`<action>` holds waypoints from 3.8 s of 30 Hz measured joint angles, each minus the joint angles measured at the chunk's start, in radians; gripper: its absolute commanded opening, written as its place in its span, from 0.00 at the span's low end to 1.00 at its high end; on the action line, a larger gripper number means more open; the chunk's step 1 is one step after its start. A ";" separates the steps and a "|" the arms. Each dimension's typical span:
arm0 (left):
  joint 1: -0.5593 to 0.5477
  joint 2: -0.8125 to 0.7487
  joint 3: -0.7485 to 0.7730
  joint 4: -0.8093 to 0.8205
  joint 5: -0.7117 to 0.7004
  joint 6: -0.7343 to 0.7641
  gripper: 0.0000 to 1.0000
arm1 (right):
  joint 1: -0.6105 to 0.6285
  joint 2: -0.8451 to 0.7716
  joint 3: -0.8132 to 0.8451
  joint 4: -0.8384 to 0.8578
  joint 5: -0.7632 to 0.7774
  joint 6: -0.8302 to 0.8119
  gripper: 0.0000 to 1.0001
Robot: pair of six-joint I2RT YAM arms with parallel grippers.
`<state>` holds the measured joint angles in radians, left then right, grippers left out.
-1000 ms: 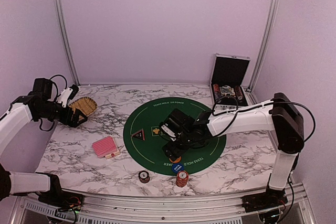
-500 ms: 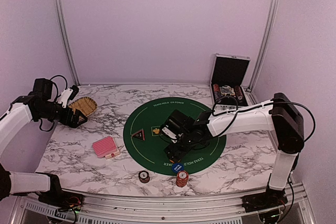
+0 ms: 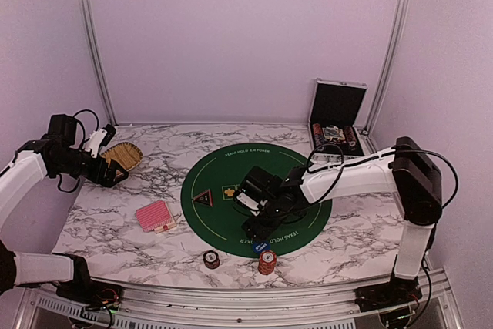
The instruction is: Distribute texas hold em gaming equipment
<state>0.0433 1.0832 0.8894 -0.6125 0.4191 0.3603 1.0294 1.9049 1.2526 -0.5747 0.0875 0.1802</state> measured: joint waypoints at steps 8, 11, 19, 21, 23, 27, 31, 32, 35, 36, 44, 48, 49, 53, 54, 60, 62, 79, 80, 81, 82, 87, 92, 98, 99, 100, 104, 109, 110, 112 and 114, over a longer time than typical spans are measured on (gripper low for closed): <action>0.000 0.000 0.002 0.000 0.000 0.003 0.99 | 0.000 0.014 0.001 -0.005 -0.010 -0.003 0.66; 0.000 0.000 0.005 -0.001 0.000 0.003 0.99 | 0.000 0.015 0.001 -0.003 -0.014 -0.003 0.63; 0.000 0.000 0.011 -0.002 0.000 0.005 0.99 | -0.006 0.018 0.002 0.001 -0.027 -0.004 0.53; 0.000 0.000 0.011 -0.002 -0.001 0.005 0.99 | -0.007 0.018 0.002 0.003 -0.027 -0.005 0.50; 0.000 0.000 0.011 -0.002 -0.001 0.006 0.99 | -0.009 0.018 0.002 0.005 -0.026 -0.006 0.49; 0.000 0.000 0.011 -0.002 -0.001 0.007 0.99 | -0.017 0.019 0.002 0.007 -0.025 -0.013 0.47; 0.000 0.000 0.011 -0.002 0.000 0.007 0.99 | -0.035 0.030 0.017 0.006 -0.016 -0.020 0.46; 0.000 0.000 0.011 -0.002 0.000 0.007 0.99 | -0.041 0.034 0.023 0.006 -0.013 -0.022 0.46; 0.000 0.000 0.011 -0.002 -0.001 0.007 0.99 | -0.065 0.047 0.040 0.008 -0.005 -0.024 0.45; 0.000 0.000 0.011 -0.002 -0.001 0.007 0.99 | -0.074 0.050 0.043 0.012 0.000 -0.025 0.44; 0.000 0.000 0.012 -0.002 0.000 0.008 0.99 | -0.150 0.101 0.102 0.051 0.035 -0.028 0.41; 0.000 0.000 0.013 -0.002 0.000 0.008 0.99 | -0.207 0.159 0.175 0.080 0.057 -0.034 0.40; 0.000 0.001 0.013 -0.002 0.000 0.008 0.99 | -0.224 0.179 0.203 0.083 0.061 -0.035 0.40; 0.000 0.005 0.013 -0.002 0.000 0.011 0.99 | -0.282 0.272 0.329 0.107 0.083 -0.043 0.39; 0.000 0.006 0.013 -0.002 0.000 0.011 0.99 | -0.291 0.291 0.355 0.110 0.085 -0.045 0.39; 0.000 0.006 0.013 -0.002 0.000 0.014 0.99 | -0.341 0.400 0.515 0.115 0.106 -0.056 0.39; 0.000 0.006 0.013 -0.002 0.000 0.016 0.99 | -0.352 0.424 0.553 0.113 0.109 -0.058 0.39; 0.000 0.018 0.013 -0.002 -0.001 0.024 0.99 | -0.388 0.484 0.665 0.101 0.132 -0.063 0.42; 0.000 0.018 0.013 -0.002 -0.001 0.024 0.99 | -0.388 0.483 0.663 0.103 0.132 -0.063 0.43; 0.000 0.018 0.013 -0.002 -0.001 0.024 0.99 | -0.388 0.481 0.659 0.104 0.132 -0.063 0.45; 0.000 0.018 0.013 -0.002 -0.001 0.024 0.99 | -0.388 0.477 0.649 0.106 0.131 -0.063 0.47; 0.000 0.018 0.013 -0.003 -0.001 0.025 0.99 | -0.385 0.410 0.550 0.108 0.121 -0.063 0.73; 0.000 0.018 0.014 -0.007 -0.001 0.026 0.99 | -0.365 0.296 0.453 0.112 0.114 -0.072 0.91; 0.000 0.018 0.026 -0.023 -0.001 0.026 0.99 | -0.306 0.148 0.331 0.118 0.089 -0.072 0.97; 0.000 0.018 0.029 -0.024 -0.001 0.026 0.99 | -0.293 0.130 0.314 0.118 0.083 -0.071 0.98; 0.000 0.018 0.031 -0.025 -0.001 0.026 0.99 | -0.275 0.108 0.290 0.118 0.074 -0.069 0.98; 0.000 0.018 0.031 -0.031 -0.001 0.027 0.99 | -0.206 0.043 0.207 0.109 0.028 -0.056 0.99; 0.000 0.018 0.032 -0.047 -0.001 0.031 0.99 | -0.129 -0.006 0.101 0.096 -0.033 -0.050 0.96; 0.000 0.018 0.032 -0.048 -0.001 0.031 0.99 | -0.117 -0.010 0.084 0.090 -0.045 -0.050 0.95; 0.000 0.018 0.032 -0.050 0.000 0.032 0.99 | -0.099 -0.012 0.053 0.082 -0.072 -0.050 0.92; 0.000 0.018 0.032 -0.051 -0.001 0.034 0.99 | -0.086 -0.012 0.033 0.066 -0.092 -0.050 0.89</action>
<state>0.0433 1.1007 0.9211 -0.6640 0.4183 0.3939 0.9436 1.8931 1.2854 -0.5083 -0.0048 0.1299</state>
